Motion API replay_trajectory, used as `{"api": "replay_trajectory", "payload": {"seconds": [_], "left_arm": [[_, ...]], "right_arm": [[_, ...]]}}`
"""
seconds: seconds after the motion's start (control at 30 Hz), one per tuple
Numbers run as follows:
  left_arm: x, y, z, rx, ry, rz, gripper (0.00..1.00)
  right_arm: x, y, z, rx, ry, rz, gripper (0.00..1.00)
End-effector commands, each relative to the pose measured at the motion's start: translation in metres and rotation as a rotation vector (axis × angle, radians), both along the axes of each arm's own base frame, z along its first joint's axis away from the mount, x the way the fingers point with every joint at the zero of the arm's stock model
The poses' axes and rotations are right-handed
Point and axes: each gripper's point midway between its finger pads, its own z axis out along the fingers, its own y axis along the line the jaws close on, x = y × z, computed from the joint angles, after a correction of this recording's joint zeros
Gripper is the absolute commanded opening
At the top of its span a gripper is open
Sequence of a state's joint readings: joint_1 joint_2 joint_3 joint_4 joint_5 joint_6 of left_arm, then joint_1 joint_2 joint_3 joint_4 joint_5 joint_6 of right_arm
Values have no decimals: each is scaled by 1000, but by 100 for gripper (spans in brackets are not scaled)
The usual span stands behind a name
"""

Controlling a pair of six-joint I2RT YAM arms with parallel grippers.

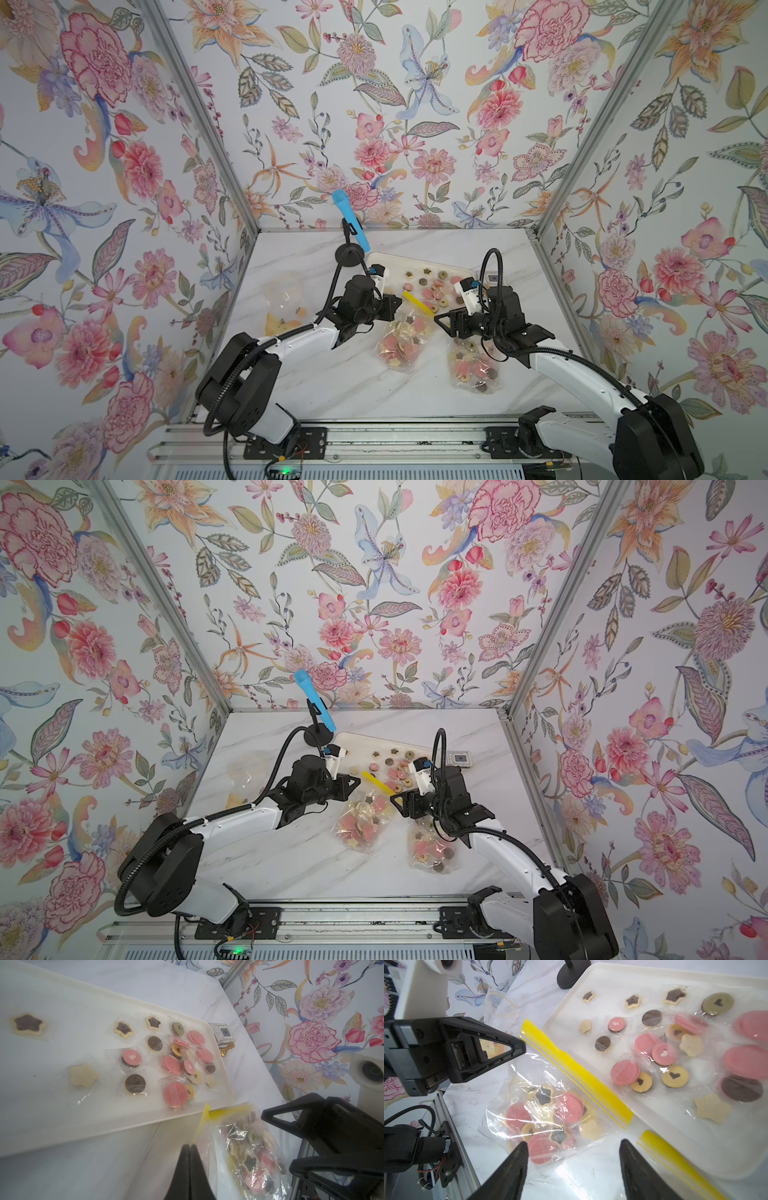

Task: Pour cookies out of the ziploc bag
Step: Pick up the ziploc bag from the center of the board.

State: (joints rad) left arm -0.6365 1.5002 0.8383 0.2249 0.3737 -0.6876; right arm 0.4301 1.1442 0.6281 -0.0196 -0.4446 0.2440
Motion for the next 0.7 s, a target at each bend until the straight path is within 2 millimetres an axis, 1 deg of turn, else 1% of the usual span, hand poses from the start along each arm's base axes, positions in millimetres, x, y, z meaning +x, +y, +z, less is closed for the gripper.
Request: {"api": "replay_trajectory", "payload": {"seconds": [0.0, 0.13, 0.27, 0.37, 0.47, 0.53, 0.67], "left_arm": [[-11, -7, 35, 36, -117, -122, 0], [-24, -10, 64, 4, -199, -197, 0], [-34, -9, 80, -9, -254, -242, 0], [-44, -10, 86, -18, -277, -290, 0], [-52, -11, 87, -6, -283, -341, 0], [-56, -11, 89, 3, -286, -360, 0], [-60, -6, 95, 22, -320, -368, 0]], "right_arm": [[4, 4, 16, -6, -131, 63, 68], [5, 12, 21, 20, -196, 115, 68], [3, 18, 23, 34, -243, 164, 68], [0, 23, 25, 32, -275, 208, 68], [-4, 28, 33, 45, -322, 236, 68], [-6, 30, 38, 54, -355, 248, 68], [-5, 33, 42, 53, -380, 262, 68]]}}
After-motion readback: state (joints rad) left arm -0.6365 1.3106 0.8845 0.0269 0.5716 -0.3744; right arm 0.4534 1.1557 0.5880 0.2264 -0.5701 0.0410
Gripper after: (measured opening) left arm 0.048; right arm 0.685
